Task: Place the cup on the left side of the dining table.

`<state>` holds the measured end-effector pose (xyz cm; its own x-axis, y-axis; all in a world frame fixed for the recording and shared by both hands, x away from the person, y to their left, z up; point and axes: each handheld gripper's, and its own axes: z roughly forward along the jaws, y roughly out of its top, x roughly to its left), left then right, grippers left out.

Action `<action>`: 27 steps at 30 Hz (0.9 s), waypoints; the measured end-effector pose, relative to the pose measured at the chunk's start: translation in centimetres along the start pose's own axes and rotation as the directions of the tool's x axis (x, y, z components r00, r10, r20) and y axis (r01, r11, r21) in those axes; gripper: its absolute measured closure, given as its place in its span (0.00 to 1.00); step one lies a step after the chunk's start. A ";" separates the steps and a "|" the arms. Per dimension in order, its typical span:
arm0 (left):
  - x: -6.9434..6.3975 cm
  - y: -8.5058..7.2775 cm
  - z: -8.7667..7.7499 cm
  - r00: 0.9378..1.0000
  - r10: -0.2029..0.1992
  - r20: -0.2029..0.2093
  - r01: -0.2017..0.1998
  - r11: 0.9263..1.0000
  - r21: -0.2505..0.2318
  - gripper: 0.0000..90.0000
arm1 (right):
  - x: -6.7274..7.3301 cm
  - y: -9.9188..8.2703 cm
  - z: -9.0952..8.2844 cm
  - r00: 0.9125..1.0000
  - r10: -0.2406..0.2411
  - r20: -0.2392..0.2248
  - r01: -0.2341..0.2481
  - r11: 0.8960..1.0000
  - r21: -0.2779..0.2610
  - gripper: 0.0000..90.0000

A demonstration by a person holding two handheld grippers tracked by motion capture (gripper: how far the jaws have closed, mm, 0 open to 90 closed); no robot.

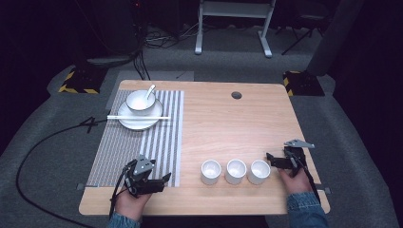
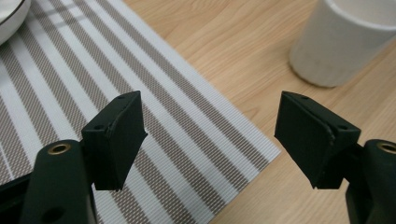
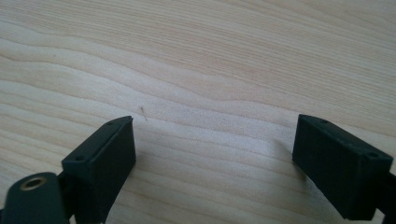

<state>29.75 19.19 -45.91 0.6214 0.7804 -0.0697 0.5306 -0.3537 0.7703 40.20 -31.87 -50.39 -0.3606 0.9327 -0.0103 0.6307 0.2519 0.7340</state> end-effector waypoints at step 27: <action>-5.5 6.2 3.3 0.980 0.097 0.173 -0.082 0.992 -0.094 0.22 | 0.0 0.0 0.0 1.000 -0.001 0.000 0.001 1.000 -0.001 0.15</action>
<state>31.49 10.98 -42.79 0.7602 0.6415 -0.1027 0.4212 -0.3663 0.8297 40.26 -31.88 -50.40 -0.3607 0.9326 -0.0110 0.6296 0.2522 0.7348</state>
